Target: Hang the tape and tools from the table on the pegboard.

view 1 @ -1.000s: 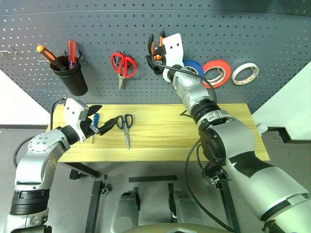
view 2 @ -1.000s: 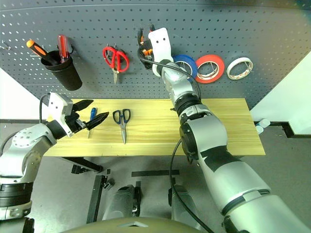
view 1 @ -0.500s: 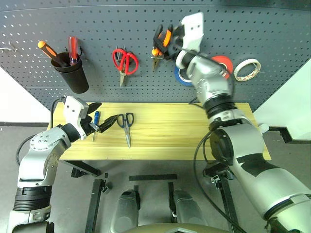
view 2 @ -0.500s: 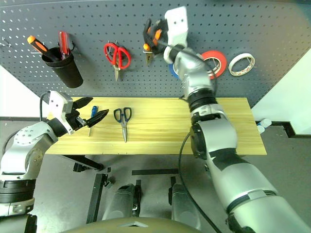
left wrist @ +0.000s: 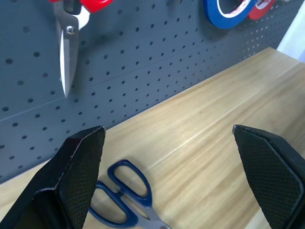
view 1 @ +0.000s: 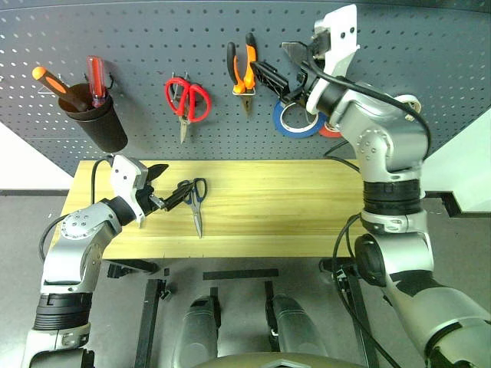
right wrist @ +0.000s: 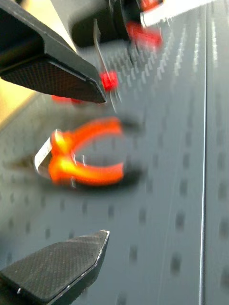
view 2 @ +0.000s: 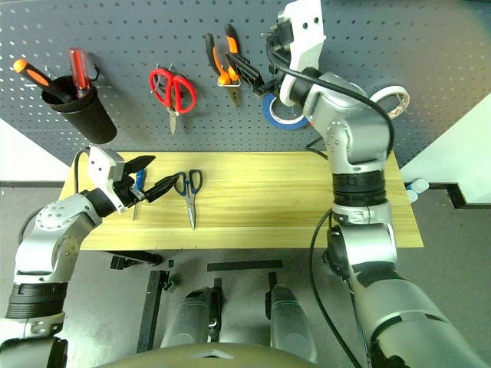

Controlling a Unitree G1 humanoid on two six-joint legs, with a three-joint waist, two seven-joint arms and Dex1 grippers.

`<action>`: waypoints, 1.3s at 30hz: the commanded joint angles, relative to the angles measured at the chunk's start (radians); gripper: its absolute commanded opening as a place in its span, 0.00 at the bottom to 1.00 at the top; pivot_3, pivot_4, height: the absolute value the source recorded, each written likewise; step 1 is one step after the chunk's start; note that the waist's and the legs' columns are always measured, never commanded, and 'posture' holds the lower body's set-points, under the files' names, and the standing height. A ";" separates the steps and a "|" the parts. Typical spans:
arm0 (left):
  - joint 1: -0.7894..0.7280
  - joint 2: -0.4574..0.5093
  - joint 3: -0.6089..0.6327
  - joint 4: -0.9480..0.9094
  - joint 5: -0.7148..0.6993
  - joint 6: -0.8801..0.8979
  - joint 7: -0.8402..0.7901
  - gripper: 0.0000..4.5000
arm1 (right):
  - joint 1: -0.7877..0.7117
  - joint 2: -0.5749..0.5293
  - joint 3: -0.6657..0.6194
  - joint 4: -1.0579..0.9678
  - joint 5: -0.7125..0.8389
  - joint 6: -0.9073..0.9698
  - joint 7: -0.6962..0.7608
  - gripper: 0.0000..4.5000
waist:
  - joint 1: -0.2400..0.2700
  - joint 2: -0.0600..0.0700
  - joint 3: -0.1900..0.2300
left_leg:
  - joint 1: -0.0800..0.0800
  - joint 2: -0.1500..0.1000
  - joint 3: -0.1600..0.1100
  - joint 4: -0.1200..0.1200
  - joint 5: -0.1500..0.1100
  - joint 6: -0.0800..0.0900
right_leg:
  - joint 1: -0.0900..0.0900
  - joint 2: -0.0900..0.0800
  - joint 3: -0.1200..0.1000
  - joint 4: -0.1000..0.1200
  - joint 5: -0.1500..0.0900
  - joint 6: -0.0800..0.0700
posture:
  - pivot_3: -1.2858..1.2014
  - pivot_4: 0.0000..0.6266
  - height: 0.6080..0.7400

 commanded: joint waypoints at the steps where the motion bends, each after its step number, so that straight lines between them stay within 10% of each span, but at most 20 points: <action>1: 0.014 -0.005 0.002 -0.039 -0.007 -0.018 -0.005 1.00 | 0.008 -0.031 -0.012 -0.104 0.089 0.072 0.055 1.00 | 0.000 0.000 0.000 | 0.000 0.000 0.000 0.001 0.000 0.000 | 0.000 0.000 0.000 0.000 0.000 0.000 | 0.56 0.23 1.00; 21: -0.065 -0.113 -0.102 0.021 0.134 0.101 0.205 1.00 | 0.323 -0.222 0.185 -0.102 0.094 0.143 0.270 1.00 | 0.000 -0.007 -0.018 | 0.002 -0.001 -0.001 0.003 0.001 -0.001 | 0.002 0.003 -0.001 0.002 0.000 0.000 | 0.56 0.19 1.00; 39: -0.287 -0.449 -0.098 0.168 0.269 0.503 0.734 1.00 | 0.231 -0.197 0.277 0.359 -0.103 -0.126 0.428 1.00 | 0.003 -0.008 -0.025 | 0.018 -0.003 -0.001 0.004 0.000 0.001 | 0.018 0.004 -0.001 0.002 0.000 0.000 | 0.56 0.30 1.00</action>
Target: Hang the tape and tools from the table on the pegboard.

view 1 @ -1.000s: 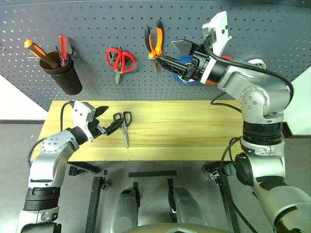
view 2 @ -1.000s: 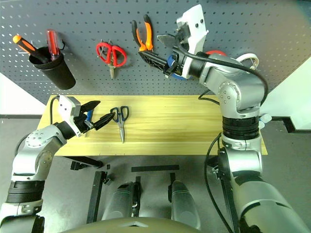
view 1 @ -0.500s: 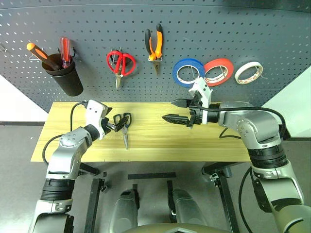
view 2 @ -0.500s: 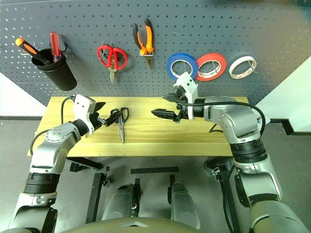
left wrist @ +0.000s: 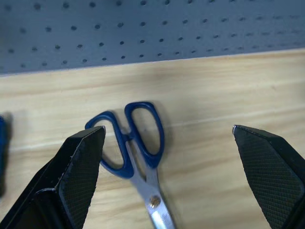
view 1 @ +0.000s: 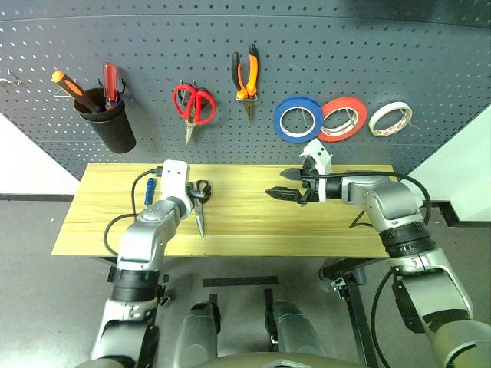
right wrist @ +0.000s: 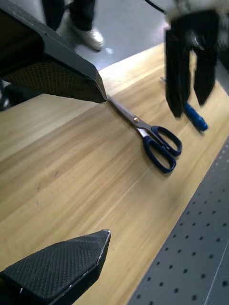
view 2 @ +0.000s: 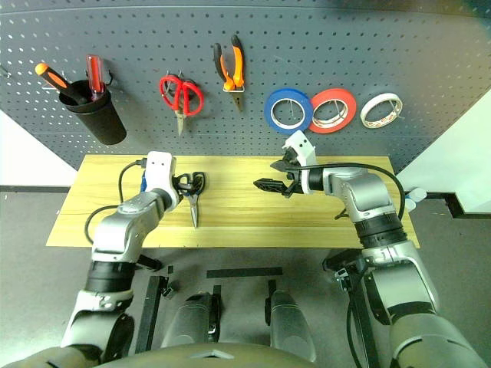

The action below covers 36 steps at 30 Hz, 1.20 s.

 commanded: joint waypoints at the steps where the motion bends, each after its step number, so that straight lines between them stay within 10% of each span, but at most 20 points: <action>1: -0.044 -0.039 0.013 0.039 0.035 0.043 0.084 1.00 | -0.044 -0.004 0.014 0.076 -0.049 -0.073 0.042 1.00 | -0.002 0.000 0.000 | 0.000 0.000 0.000 0.000 0.000 0.000 | 0.000 0.000 0.000 0.000 0.000 0.000 | 0.56 0.30 1.00; 17: -0.030 -0.158 0.079 -0.013 0.097 0.284 0.268 1.00 | -0.063 0.022 -0.008 0.226 -0.159 -0.209 0.005 1.00 | -0.005 0.000 0.091 | 0.002 0.003 -0.001 -0.001 0.000 0.000 | 0.003 -0.003 0.000 -0.001 0.000 0.000 | 0.55 0.59 1.00; 36: -0.172 -0.205 0.179 0.209 0.102 0.229 0.335 0.92 | -0.025 0.021 -0.038 0.190 -0.172 -0.180 -0.036 1.00 | -0.012 0.000 0.139 | 0.002 0.003 0.000 -0.001 0.000 0.000 | 0.002 -0.004 -0.001 -0.001 0.000 0.000 | 0.53 0.62 1.00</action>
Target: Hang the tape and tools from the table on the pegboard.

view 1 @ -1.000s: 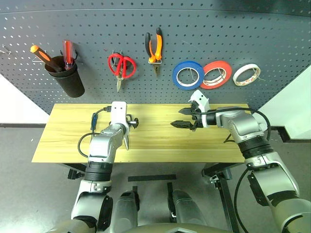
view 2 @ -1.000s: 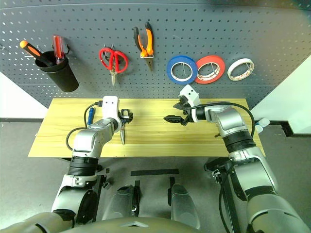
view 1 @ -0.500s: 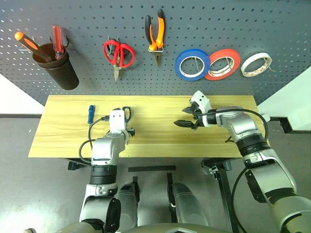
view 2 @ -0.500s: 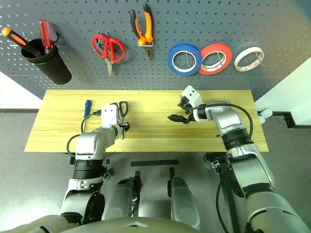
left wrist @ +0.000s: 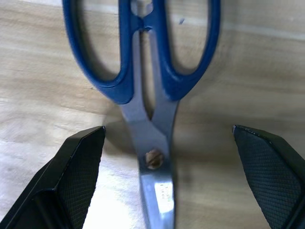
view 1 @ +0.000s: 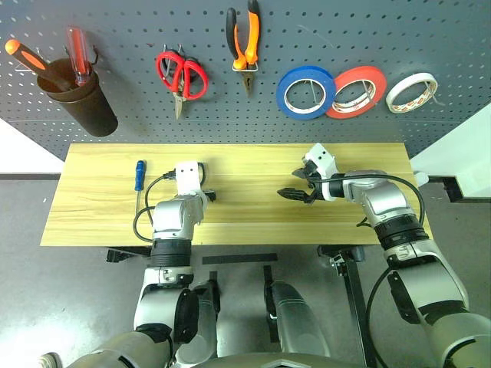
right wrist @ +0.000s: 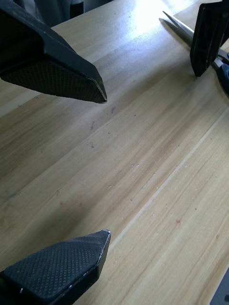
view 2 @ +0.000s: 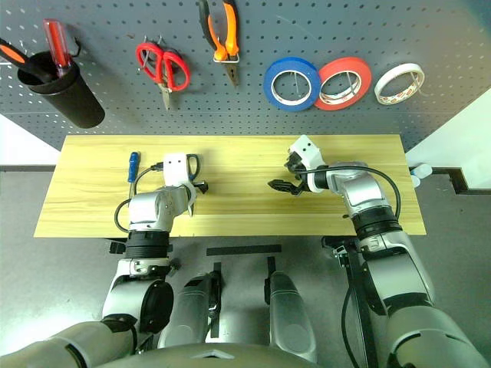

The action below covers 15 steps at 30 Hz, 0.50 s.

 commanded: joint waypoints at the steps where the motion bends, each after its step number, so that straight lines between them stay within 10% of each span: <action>1: 0.023 -0.014 0.012 -0.015 0.008 0.038 0.030 0.87 | 0.010 -0.003 -0.026 -0.034 0.000 0.001 -0.004 1.00 | -0.001 0.000 0.000 | 0.000 0.000 0.000 0.000 0.000 0.000 | 0.000 0.000 0.000 0.000 0.000 0.000 | 0.53 0.62 1.00; 10: 0.059 0.016 0.053 -0.055 0.035 0.046 0.088 0.20 | 0.008 -0.009 -0.032 -0.028 -0.005 -0.002 -0.008 1.00 | -0.022 0.000 0.000 | 0.001 0.000 0.000 -0.001 0.000 -0.001 | 0.000 0.001 0.000 0.000 0.000 0.000 | 0.53 0.60 1.00; 15: 0.057 0.022 0.065 -0.050 0.026 0.040 0.087 0.15 | 0.019 -0.012 -0.031 -0.036 -0.008 -0.001 -0.007 1.00 | -0.020 0.000 0.000 | 0.001 0.000 0.000 -0.001 0.001 -0.001 | 0.000 0.000 0.000 0.000 0.000 0.000 | 0.53 0.59 1.00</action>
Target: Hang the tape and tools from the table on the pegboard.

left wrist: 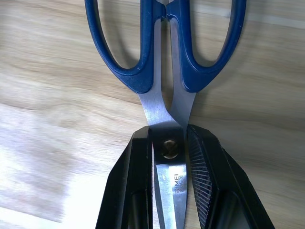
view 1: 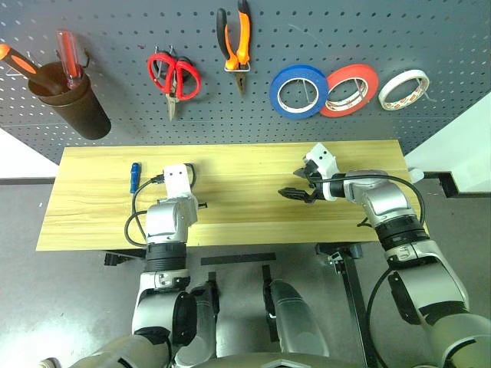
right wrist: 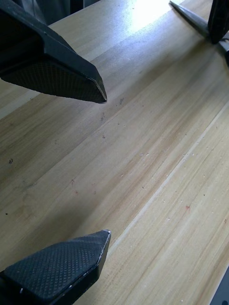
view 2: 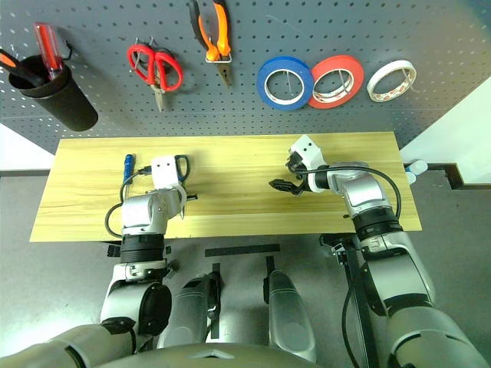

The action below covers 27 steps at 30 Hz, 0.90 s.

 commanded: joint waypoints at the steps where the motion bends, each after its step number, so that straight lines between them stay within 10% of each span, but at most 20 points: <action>1: 0.022 0.004 0.027 0.008 0.006 0.003 0.014 0.15 | 0.013 -0.011 -0.022 -0.033 -0.001 -0.004 0.005 1.00 | 0.001 0.000 0.000 | 0.000 0.000 0.000 0.000 0.000 0.000 | 0.000 0.000 0.000 0.000 0.000 0.000 | 0.53 0.59 1.00; 27: 0.431 0.341 -0.017 -0.772 -0.251 0.105 -0.520 0.15 | -0.023 -0.037 -0.127 -0.350 0.257 0.075 0.261 1.00 | 0.004 -0.001 -0.009 | -0.004 -0.001 -0.001 -0.001 0.001 -0.003 | -0.004 -0.002 -0.002 -0.001 0.000 0.001 | 0.56 0.31 1.00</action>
